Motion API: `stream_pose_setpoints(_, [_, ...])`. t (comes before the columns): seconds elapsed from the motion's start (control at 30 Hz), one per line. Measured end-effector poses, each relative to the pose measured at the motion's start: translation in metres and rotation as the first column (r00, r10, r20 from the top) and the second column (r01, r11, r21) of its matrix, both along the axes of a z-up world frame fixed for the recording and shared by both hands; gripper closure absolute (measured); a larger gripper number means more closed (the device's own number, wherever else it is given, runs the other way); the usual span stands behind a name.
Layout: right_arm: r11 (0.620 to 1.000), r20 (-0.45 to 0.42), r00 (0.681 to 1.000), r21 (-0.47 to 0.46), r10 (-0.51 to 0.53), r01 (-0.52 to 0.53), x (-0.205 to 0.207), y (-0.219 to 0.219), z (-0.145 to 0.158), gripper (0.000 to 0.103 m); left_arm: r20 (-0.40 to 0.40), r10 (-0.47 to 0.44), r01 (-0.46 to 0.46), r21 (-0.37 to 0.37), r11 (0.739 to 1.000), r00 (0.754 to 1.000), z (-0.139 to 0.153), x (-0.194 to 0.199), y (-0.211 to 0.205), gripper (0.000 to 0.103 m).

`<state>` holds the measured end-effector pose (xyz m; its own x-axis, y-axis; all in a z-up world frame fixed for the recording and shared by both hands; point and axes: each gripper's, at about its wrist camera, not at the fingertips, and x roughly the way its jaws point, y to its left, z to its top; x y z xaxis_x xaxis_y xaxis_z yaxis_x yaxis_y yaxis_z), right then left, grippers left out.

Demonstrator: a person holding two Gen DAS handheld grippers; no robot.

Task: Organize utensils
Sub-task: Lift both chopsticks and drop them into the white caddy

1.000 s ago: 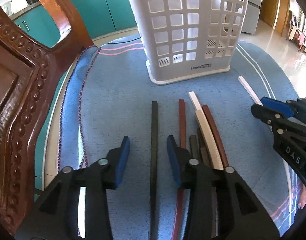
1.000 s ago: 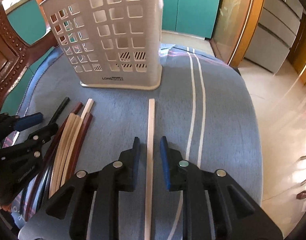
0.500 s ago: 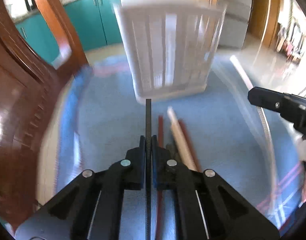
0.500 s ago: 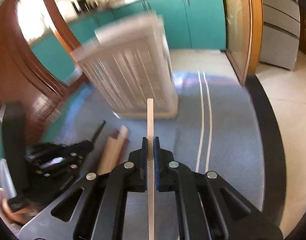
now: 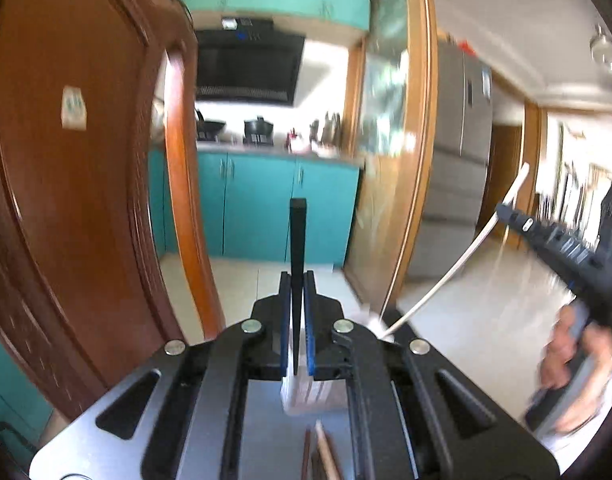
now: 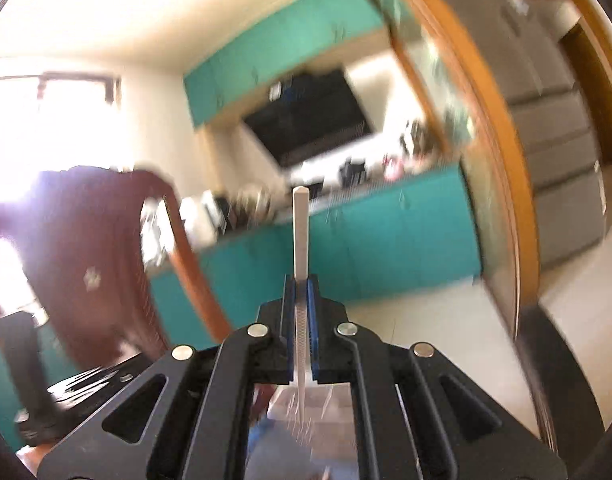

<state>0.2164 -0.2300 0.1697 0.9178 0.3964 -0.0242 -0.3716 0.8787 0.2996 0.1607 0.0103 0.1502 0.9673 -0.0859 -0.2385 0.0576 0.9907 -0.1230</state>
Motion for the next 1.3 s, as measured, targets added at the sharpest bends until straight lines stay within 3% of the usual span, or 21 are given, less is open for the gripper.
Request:
stream_pose_setpoints(0.1, [0.993,-0.034,0.998,-0.104,-0.054,0.051,0.031,0.015,-0.023,0.096,0.066,0.011,-0.008,-0.055,0.998,0.998,0.012,0.008,0.005,0.096])
stream_pose_setpoints(0.23, [0.984,-0.150,0.988,-0.176,-0.024,-0.003,0.060,0.031,-0.067,0.096,0.074,0.010,-0.002,-0.096,0.995,0.997,0.005,0.031,0.006,0.096])
stream_pose_setpoints(0.43, [0.970,-0.166,0.986,-0.241,-0.004,-0.036,0.060,0.043,-0.082,0.096,0.061,-0.011,0.021,-0.173,0.985,0.998,0.004,0.056,0.008,0.096])
stream_pose_setpoints(0.57, [0.966,-0.182,0.983,-0.253,0.001,-0.047,0.058,0.039,-0.084,0.096,0.093,0.005,0.010,-0.161,0.987,0.996,0.001,0.056,-0.002,0.096])
stream_pose_setpoints(0.6, [0.966,-0.183,0.983,-0.255,-0.007,-0.040,0.059,0.038,-0.085,0.088,0.109,0.018,-0.001,-0.156,0.988,0.994,0.001,0.059,-0.004,0.096])
stream_pose_setpoints(0.63, [0.969,-0.180,0.984,-0.244,-0.017,-0.028,0.058,0.034,-0.085,0.063,0.114,0.026,-0.008,-0.156,0.988,0.993,0.002,0.061,-0.004,0.096])
stream_pose_setpoints(0.67, [0.976,-0.162,0.987,-0.215,-0.014,-0.021,0.053,0.026,-0.084,0.049,0.115,0.032,-0.014,-0.158,0.987,0.993,0.001,0.064,-0.004,0.096])
stream_pose_setpoints(0.7, [0.981,-0.143,0.990,-0.191,-0.014,-0.014,0.048,0.021,-0.080,0.042,0.110,0.037,-0.018,-0.162,0.987,0.993,0.000,0.068,-0.004,0.096])
stream_pose_setpoints(0.8, [0.985,-0.098,0.995,-0.171,-0.014,-0.003,0.034,0.005,-0.077,0.042,0.083,0.055,-0.041,-0.160,0.986,0.995,-0.010,0.083,-0.002,0.096])
stream_pose_setpoints(0.9, [0.984,-0.089,0.990,-0.130,0.113,-0.124,0.021,-0.003,-0.077,0.042,0.023,0.072,-0.068,-0.143,0.987,0.997,-0.027,0.102,-0.003,0.096])
stream_pose_setpoints(1.03, [0.922,-0.166,0.944,-0.220,0.286,-0.318,0.013,0.016,-0.086,0.043,-0.052,0.084,-0.089,-0.109,0.990,0.995,-0.047,0.118,-0.008,0.096])
stream_pose_setpoints(1.13, [0.866,-0.254,0.905,-0.289,0.342,-0.409,0.009,0.034,-0.103,0.043,-0.087,0.085,-0.093,-0.095,0.991,0.993,-0.058,0.125,-0.010,0.096])
stream_pose_setpoints(1.2, [0.814,-0.335,0.857,-0.307,0.393,-0.493,0.008,0.045,-0.117,0.043,-0.110,0.081,-0.091,-0.086,0.992,0.991,-0.065,0.129,-0.011,0.096])
stream_pose_setpoints(1.3, [0.751,-0.493,0.794,-0.355,0.356,-0.557,0.017,0.068,-0.149,0.043,-0.131,0.087,-0.097,-0.072,0.993,0.988,-0.074,0.130,-0.012,0.094])
